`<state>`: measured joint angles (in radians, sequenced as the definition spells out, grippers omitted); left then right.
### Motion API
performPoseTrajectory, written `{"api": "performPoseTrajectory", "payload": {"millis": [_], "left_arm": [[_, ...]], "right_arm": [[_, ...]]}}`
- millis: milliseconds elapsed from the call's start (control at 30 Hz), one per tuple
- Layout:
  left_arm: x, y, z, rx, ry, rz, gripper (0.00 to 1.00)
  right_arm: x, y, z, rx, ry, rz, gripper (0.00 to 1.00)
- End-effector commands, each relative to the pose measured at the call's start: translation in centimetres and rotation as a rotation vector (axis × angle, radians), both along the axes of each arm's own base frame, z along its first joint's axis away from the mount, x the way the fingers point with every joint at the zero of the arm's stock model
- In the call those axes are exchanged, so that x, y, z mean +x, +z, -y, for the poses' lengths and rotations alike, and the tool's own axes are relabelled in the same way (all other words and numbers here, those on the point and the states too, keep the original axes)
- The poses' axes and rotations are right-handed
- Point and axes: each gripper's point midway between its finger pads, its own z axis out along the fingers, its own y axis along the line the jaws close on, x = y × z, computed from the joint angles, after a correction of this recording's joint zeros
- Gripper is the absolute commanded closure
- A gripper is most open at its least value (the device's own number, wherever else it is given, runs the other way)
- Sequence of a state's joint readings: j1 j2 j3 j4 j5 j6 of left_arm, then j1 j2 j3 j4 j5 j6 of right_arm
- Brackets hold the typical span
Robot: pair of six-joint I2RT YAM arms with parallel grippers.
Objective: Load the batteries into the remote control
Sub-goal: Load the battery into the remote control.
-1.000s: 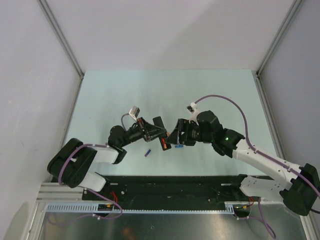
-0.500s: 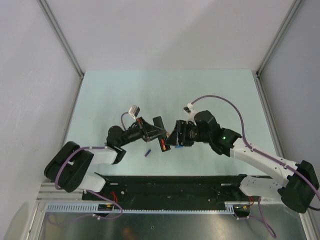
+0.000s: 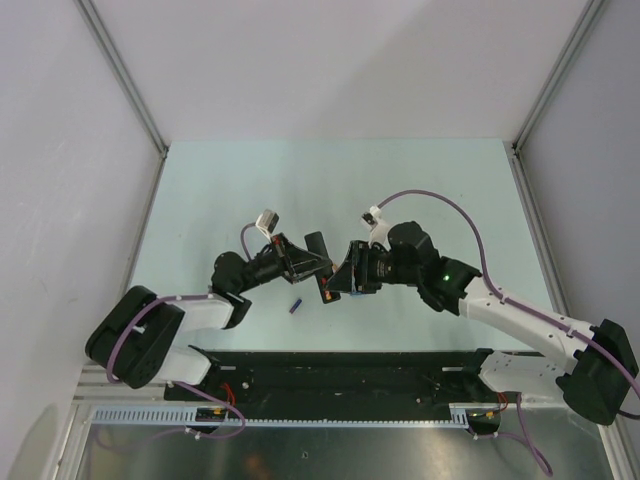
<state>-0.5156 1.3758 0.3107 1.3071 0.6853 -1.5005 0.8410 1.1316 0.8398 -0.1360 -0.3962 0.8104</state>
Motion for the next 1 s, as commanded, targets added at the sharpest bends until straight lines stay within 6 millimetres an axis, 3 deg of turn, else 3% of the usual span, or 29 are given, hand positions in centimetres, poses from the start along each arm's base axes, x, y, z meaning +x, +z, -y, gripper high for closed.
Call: {"api": "performPoseTrajectory", "payload": {"millis": [0, 467, 567, 600, 700, 867, 967], "left_arm": [[-1.5, 6.1, -0.9, -0.145, -0.003, 0.261, 1.0], [-1.8, 6.5, -1.2, -0.155, 0.002, 0.272, 1.0], [-1.9, 6.4, -1.2, -0.153, 0.003, 0.275, 1.0], [-1.9, 6.4, -1.1, -0.152, 0.002, 0.275, 1.0], [-1.8, 6.1, -1.1, -0.146, 0.006, 0.272, 1.0], [-1.2, 4.7, -1.6, -0.119, 0.034, 0.251, 1.0], [-1.0, 4.2, -2.6, -0.108, 0.069, 0.249, 1.0]], "right_arm": [[-0.7, 0.9, -0.6, 0.04, 0.04, 0.017, 0.54], [-1.0, 0.0, -1.0, 0.016, 0.044, 0.011, 0.65], [-1.0, 0.5, -0.9, 0.03, 0.038, 0.012, 0.5], [-0.9, 0.7, -0.8, 0.035, 0.032, 0.015, 0.38], [-0.6, 2.1, -0.3, 0.072, 0.006, 0.028, 0.24], [0.0, 5.2, 2.0, 0.126, -0.053, 0.089, 0.18], [1.3, 5.3, 4.6, 0.083, -0.141, 0.143, 0.17]]}}
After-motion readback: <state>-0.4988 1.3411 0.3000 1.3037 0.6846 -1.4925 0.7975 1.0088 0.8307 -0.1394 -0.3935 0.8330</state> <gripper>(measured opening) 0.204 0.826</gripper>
